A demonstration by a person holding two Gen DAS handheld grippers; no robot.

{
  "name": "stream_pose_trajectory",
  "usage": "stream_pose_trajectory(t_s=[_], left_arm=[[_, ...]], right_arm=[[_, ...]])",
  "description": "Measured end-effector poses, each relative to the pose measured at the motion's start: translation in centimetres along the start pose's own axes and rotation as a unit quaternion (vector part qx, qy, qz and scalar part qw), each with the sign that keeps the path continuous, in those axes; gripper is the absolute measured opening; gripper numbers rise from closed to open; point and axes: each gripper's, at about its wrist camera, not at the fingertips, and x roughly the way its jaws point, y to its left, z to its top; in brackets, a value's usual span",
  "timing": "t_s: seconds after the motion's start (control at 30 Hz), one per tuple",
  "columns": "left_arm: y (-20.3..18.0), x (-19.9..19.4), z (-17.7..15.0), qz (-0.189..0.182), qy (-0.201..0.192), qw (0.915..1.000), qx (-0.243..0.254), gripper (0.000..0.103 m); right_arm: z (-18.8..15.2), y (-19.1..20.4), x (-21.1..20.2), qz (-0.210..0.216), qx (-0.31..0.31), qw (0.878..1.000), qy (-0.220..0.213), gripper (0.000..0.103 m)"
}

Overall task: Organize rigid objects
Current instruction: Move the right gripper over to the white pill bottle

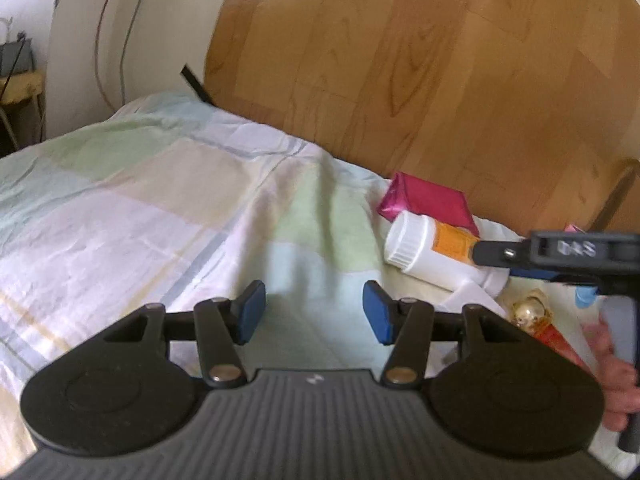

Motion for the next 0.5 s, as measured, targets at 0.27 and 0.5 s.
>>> stream_pose_trajectory(t_s=[0.27,0.5], left_arm=[[1.7,-0.6,0.5,0.073,-0.028,0.9965,-0.030,0.063],[2.7,-0.5,0.7,0.076,-0.024,0.9949,-0.061,0.065]], right_arm=[[-1.0,4.0,1.3,0.072,-0.064,0.995,0.033,0.059],[-0.7,5.2,0.5,0.014,-0.164,0.986,-0.012,0.066]])
